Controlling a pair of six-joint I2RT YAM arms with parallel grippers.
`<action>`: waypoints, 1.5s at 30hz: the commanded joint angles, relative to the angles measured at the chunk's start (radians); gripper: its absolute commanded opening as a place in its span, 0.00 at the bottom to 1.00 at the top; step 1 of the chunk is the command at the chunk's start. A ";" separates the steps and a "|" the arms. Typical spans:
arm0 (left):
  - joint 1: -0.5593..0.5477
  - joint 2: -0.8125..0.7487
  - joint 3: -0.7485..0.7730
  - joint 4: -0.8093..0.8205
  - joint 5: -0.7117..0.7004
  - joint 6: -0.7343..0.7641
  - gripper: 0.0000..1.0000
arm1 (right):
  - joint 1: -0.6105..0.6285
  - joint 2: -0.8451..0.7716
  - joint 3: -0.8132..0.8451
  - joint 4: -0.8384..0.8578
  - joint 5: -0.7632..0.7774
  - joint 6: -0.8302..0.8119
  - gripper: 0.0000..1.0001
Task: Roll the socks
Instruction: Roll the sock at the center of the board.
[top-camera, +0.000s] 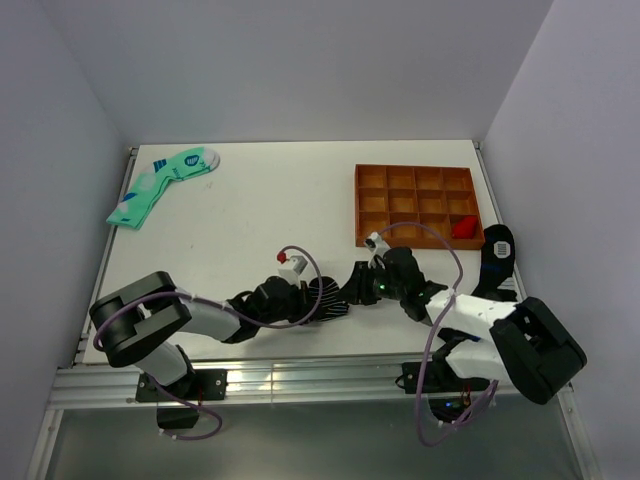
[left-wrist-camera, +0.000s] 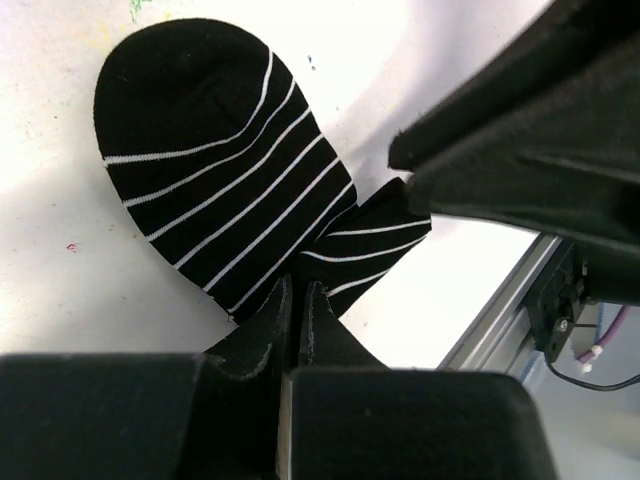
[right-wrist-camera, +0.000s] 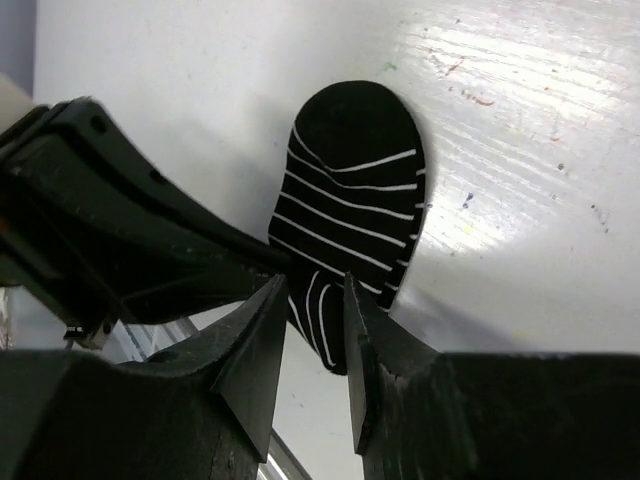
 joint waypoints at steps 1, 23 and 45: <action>0.007 0.035 -0.005 -0.282 0.050 -0.015 0.00 | 0.002 -0.056 -0.066 0.267 -0.016 0.013 0.37; 0.150 -0.095 0.048 -0.534 0.236 -0.050 0.00 | 0.207 0.116 -0.275 0.902 0.065 -0.114 0.39; 0.238 -0.083 -0.002 -0.448 0.349 -0.072 0.00 | 0.363 0.461 -0.236 1.116 0.156 -0.114 0.43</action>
